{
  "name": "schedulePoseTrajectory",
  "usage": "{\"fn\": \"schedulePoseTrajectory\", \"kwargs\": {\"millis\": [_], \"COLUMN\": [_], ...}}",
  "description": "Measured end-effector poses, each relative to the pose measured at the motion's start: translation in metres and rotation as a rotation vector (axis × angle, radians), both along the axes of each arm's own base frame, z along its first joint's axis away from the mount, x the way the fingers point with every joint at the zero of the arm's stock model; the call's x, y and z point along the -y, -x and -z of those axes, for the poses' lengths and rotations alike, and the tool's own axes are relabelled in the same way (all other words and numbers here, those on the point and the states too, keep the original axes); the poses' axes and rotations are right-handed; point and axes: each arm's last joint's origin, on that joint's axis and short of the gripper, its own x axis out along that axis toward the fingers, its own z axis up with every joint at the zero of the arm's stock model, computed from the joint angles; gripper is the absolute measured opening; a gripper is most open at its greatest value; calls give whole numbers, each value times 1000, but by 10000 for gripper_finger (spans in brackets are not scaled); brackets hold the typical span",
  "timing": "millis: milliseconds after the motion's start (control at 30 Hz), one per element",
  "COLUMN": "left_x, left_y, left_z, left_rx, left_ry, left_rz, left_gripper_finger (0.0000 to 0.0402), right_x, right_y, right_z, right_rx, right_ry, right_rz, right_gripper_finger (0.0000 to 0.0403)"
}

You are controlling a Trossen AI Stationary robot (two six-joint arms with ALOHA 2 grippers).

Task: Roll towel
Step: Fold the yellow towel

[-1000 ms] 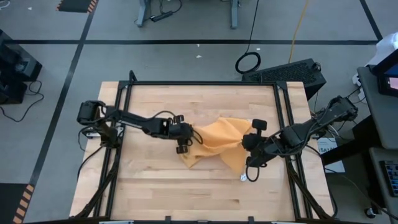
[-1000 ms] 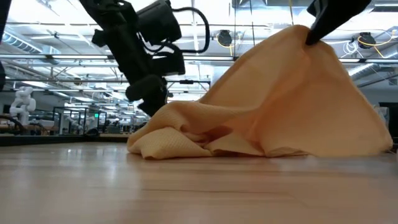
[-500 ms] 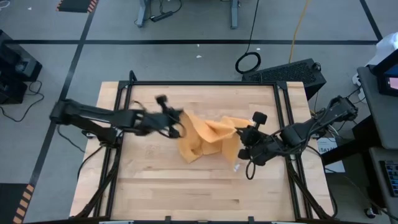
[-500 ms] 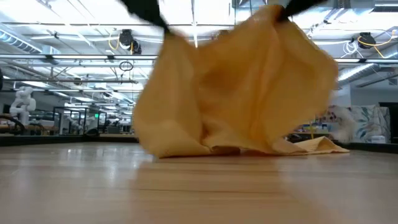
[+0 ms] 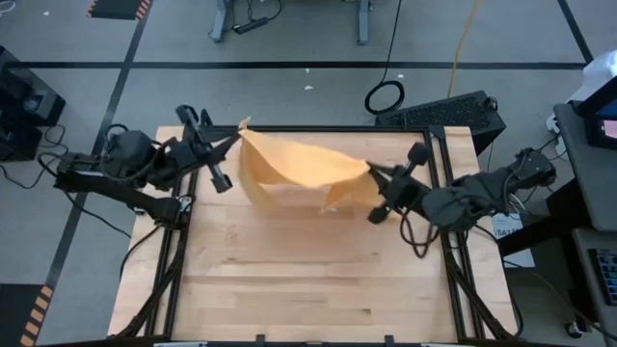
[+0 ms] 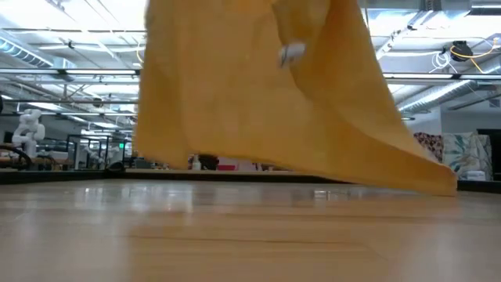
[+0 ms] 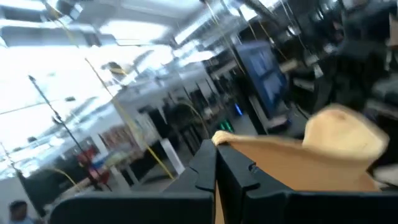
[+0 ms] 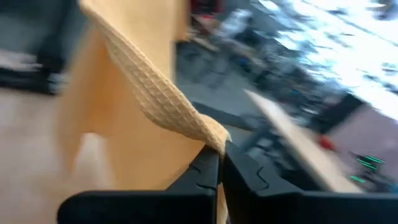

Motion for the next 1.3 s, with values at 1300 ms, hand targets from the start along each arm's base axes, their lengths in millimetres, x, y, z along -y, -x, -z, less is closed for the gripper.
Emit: {"fn": "schedulePoseTrajectory", "kwargs": {"millis": [1300], "left_x": [115], "left_y": [-83], "left_z": [213], "left_rx": [-1306], "left_ry": [602], "left_rz": [164], "left_gripper_finger": [2], "right_x": [-118], "right_y": [-14], "right_z": [193], "right_rx": [-808], "right_ry": [-942], "right_rz": [-202], "right_gripper_finger": [126]}}
